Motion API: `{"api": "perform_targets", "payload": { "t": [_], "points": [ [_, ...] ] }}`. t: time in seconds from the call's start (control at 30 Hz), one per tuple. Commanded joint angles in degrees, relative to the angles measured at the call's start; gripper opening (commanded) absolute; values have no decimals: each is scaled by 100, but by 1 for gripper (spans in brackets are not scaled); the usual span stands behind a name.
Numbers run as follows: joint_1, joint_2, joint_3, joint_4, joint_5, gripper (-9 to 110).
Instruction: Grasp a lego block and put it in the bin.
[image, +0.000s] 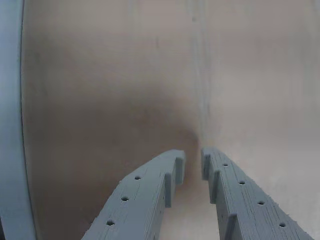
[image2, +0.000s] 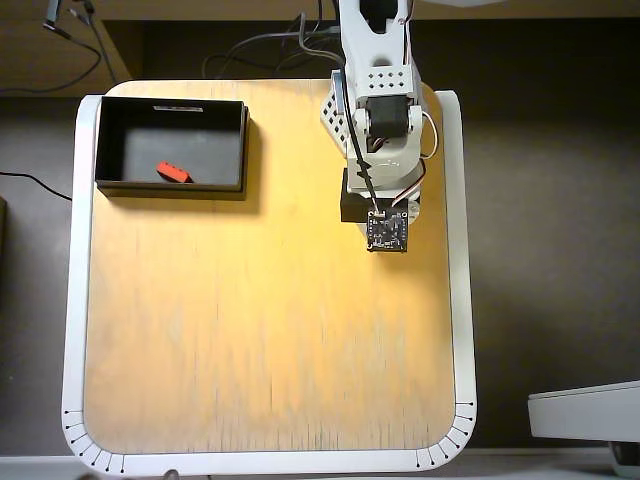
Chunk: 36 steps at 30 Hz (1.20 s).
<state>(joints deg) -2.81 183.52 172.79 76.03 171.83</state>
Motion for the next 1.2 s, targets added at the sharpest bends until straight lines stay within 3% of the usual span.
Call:
{"api": "perform_targets", "payload": {
  "t": [0.0, 1.17],
  "points": [
    [-105, 545, 905, 35, -26, 0],
    [-105, 536, 905, 35, -114, 0]
  ]
}}
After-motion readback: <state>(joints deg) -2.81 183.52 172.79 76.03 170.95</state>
